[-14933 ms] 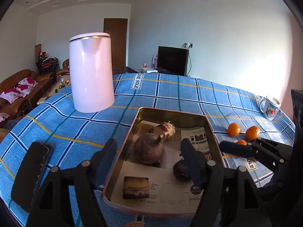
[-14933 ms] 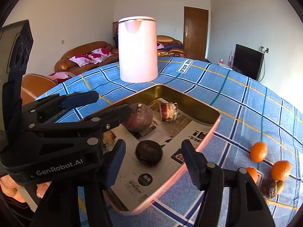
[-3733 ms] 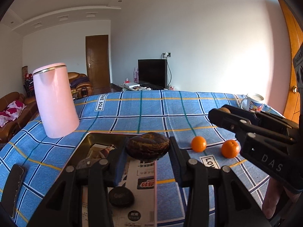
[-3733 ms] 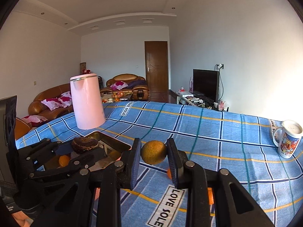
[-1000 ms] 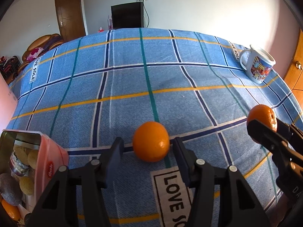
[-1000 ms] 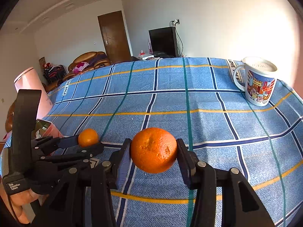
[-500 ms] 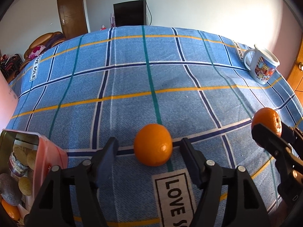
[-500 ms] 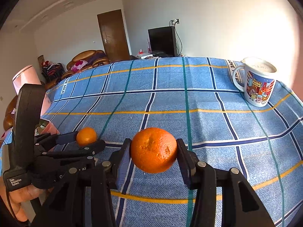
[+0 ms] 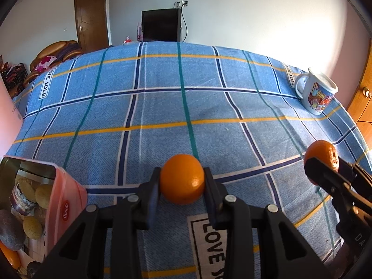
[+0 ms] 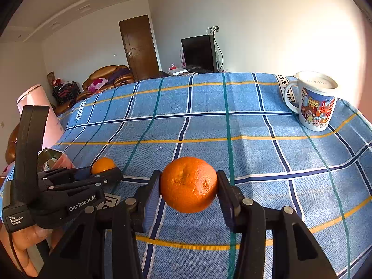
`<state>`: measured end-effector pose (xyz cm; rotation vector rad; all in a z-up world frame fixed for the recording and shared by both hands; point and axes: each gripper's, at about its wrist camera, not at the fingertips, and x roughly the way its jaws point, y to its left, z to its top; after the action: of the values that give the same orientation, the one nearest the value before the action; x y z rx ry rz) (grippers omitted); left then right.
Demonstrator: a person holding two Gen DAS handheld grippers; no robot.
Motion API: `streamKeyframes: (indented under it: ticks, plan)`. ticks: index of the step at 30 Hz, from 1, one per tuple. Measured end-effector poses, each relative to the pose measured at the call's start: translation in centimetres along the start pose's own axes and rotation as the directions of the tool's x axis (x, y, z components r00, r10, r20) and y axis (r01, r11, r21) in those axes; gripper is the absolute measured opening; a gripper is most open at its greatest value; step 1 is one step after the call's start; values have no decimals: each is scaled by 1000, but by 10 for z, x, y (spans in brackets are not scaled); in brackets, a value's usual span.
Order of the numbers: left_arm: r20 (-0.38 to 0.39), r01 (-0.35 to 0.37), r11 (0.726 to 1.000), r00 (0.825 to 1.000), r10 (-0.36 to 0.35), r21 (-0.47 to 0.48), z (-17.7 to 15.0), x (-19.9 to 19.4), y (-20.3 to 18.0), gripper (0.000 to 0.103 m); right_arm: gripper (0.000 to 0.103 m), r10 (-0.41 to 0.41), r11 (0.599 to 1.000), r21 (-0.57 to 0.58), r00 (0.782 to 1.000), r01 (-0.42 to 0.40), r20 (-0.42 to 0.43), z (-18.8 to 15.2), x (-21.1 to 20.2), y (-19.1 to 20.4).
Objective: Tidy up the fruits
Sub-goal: 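Carry the small orange with the left tool while the right tool carries the large orange toward the tin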
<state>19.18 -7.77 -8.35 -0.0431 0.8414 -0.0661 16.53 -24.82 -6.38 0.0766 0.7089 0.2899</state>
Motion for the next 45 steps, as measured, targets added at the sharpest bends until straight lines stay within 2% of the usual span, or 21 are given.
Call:
streamKeyframes:
  ticks: [10, 29, 45]
  plan:
    - [170, -72, 996, 983, 61, 55, -4, -31, -11, 36, 49, 31, 1000, -6, 997, -31, 65, 0, -12, 0]
    - [288, -84, 995, 955, 67, 46, -12, -55, -11, 36, 49, 43, 998, -42, 982, -36, 181, -4, -36, 7]
    - [387, -99, 995, 919, 81, 27, -21, -75, -9, 36, 49, 40, 997, -80, 955, -17, 293, -10, -57, 14]
